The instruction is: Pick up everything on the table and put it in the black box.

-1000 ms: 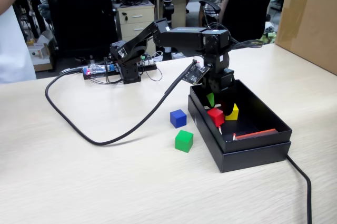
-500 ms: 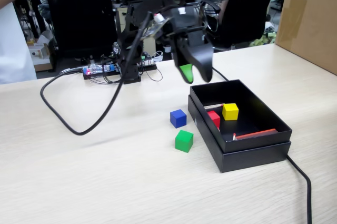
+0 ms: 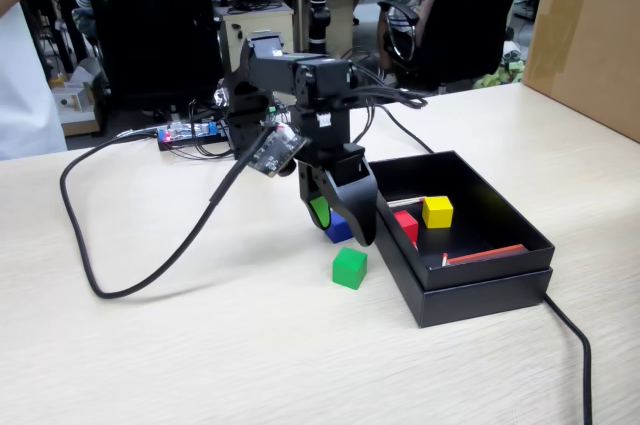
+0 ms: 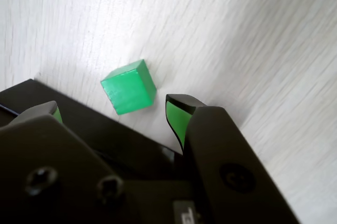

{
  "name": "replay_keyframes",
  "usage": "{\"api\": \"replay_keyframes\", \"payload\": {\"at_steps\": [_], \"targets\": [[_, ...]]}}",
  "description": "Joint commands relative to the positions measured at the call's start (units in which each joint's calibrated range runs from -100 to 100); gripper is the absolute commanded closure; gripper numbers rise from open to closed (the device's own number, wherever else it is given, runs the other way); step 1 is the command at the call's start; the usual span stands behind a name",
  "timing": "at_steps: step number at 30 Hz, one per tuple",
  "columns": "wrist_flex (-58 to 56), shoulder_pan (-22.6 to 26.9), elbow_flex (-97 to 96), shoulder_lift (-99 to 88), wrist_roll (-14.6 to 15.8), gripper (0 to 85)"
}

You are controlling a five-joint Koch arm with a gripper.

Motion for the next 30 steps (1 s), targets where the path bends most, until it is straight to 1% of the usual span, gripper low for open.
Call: {"api": "replay_keyframes", "payload": {"at_steps": [1,10,12,13,14,16,17,18,19,24,28,30], "targets": [[-2.2,0.3,5.8,1.3,-0.7,43.8],[-1.9,0.9,9.9,12.2,-0.6,43.9],[-1.9,0.9,9.9,13.6,-0.5,45.5],[-1.9,0.9,10.0,14.2,-0.3,48.4],[-1.9,0.8,9.8,15.1,0.2,56.7],[-2.0,0.7,9.5,15.2,0.8,65.2],[-1.9,0.5,9.6,14.8,1.3,73.9],[-1.9,0.4,9.6,14.1,1.5,76.5],[-2.1,0.3,8.7,11.1,1.9,78.5],[-2.2,0.9,3.8,-7.6,2.3,78.5],[-2.2,4.0,2.3,-25.2,2.4,78.5],[-2.2,5.5,3.2,-27.4,2.5,78.5]]}}
